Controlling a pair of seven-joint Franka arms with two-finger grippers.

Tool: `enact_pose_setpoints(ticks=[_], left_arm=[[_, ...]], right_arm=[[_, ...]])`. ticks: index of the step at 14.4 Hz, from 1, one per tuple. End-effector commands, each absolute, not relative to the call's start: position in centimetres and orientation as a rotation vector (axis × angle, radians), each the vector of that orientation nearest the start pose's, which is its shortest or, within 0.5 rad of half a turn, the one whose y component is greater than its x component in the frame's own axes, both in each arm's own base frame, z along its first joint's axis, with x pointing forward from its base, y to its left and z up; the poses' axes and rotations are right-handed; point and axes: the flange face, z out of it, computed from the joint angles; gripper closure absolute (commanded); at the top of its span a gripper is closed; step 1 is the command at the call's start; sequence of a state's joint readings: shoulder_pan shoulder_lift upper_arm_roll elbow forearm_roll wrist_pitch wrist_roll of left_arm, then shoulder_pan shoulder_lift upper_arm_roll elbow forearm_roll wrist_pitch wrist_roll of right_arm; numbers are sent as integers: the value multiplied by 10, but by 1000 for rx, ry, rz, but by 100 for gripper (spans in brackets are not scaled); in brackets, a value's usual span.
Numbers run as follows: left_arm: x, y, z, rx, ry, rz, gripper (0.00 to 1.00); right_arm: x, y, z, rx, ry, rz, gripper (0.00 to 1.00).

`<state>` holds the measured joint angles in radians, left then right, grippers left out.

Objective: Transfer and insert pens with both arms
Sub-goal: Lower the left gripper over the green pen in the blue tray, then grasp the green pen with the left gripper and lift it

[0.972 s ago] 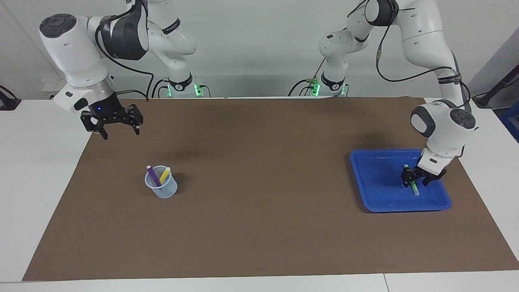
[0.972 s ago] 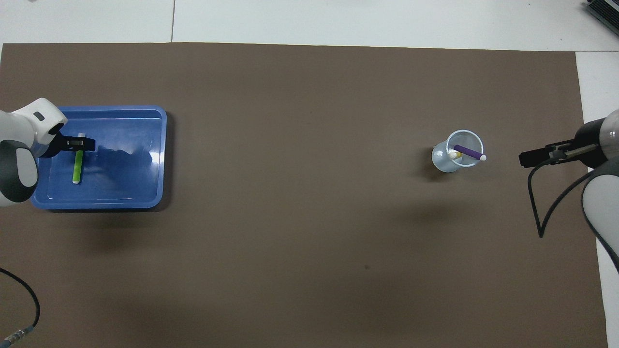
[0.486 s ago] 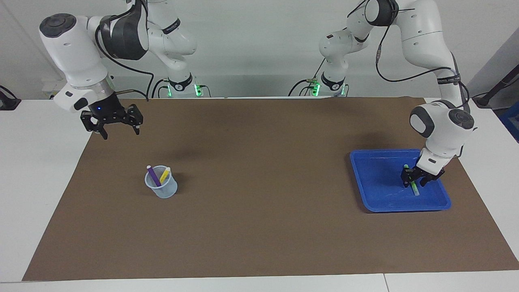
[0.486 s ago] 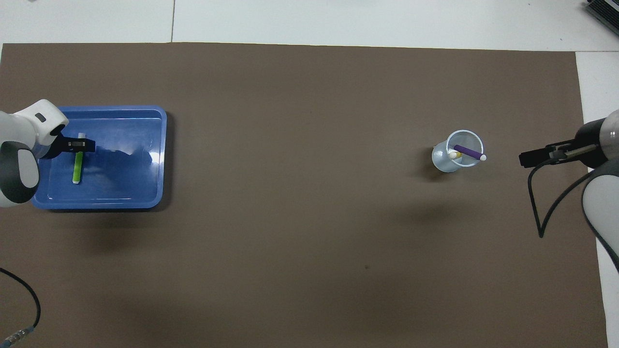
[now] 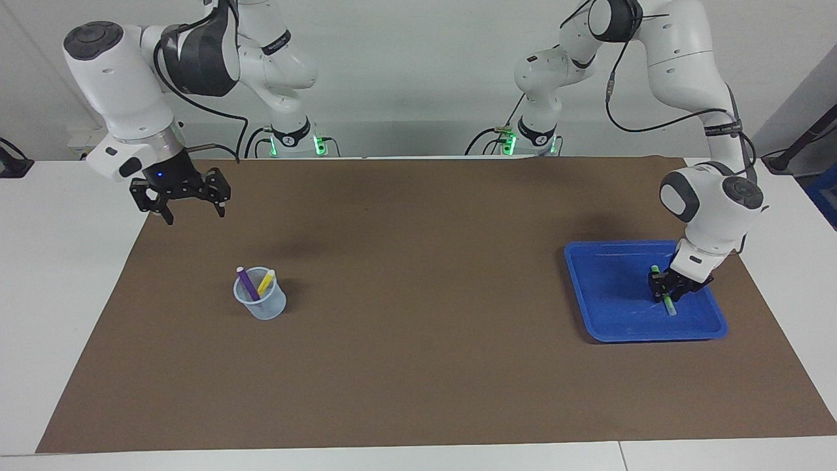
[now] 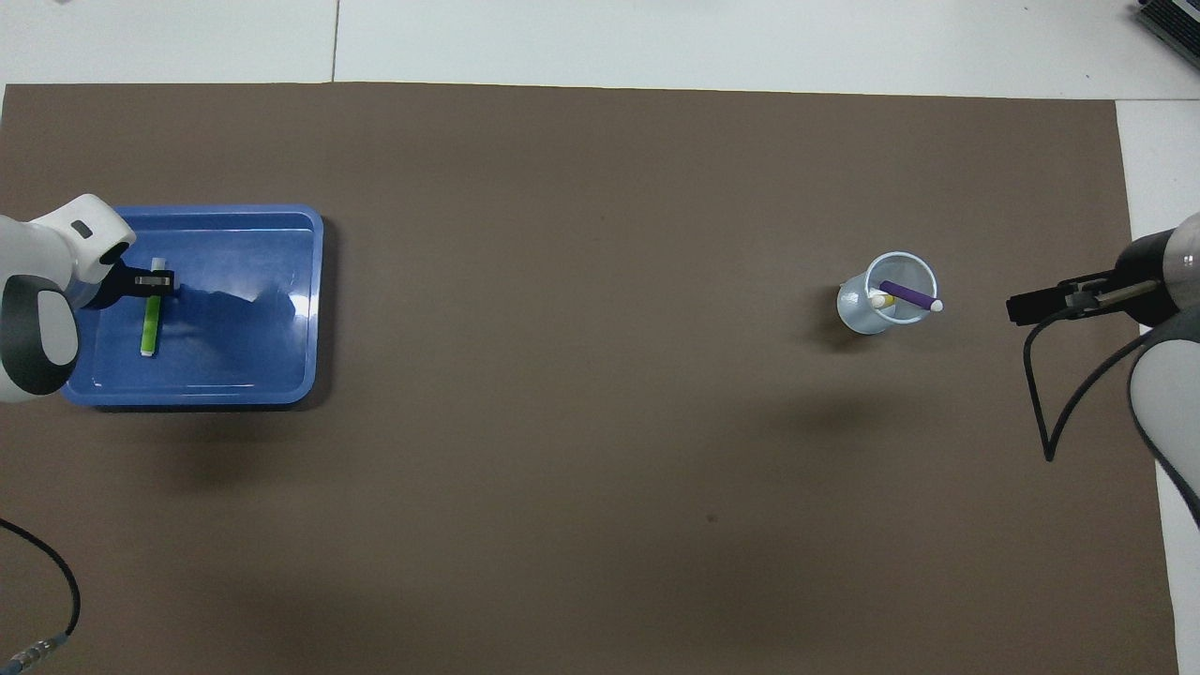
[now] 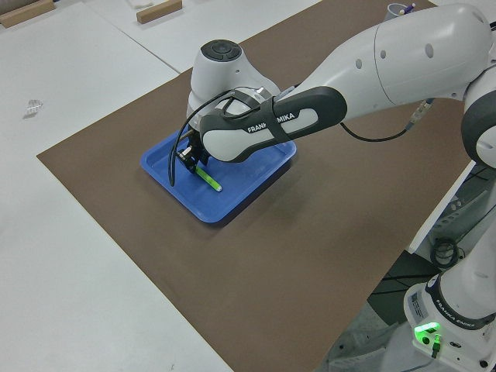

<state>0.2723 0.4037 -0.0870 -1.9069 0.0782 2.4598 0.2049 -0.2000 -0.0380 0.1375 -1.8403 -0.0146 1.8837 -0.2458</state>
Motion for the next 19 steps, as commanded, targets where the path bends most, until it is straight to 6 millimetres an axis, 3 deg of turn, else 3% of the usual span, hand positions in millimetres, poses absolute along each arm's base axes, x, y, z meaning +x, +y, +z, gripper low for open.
enact_pose_setpoints(ticks=[1, 9, 12, 15, 19], left_arm=[[627, 120, 300, -3071, 118, -236, 70], [631, 118, 305, -3072, 120, -227, 100], [643, 119, 324, -3086, 97, -192, 100], [662, 105, 351, -3097, 37, -158, 100], [669, 84, 378, -3167, -164, -170, 100]], right_arm=[[551, -36, 545, -3181, -292, -129, 0], [551, -34, 544, -3178, -286, -123, 0], [551, -34, 543, -3178, -286, -121, 0], [552, -33, 542, -3176, -300, -120, 0], [552, -29, 541, -3162, -300, -111, 0]])
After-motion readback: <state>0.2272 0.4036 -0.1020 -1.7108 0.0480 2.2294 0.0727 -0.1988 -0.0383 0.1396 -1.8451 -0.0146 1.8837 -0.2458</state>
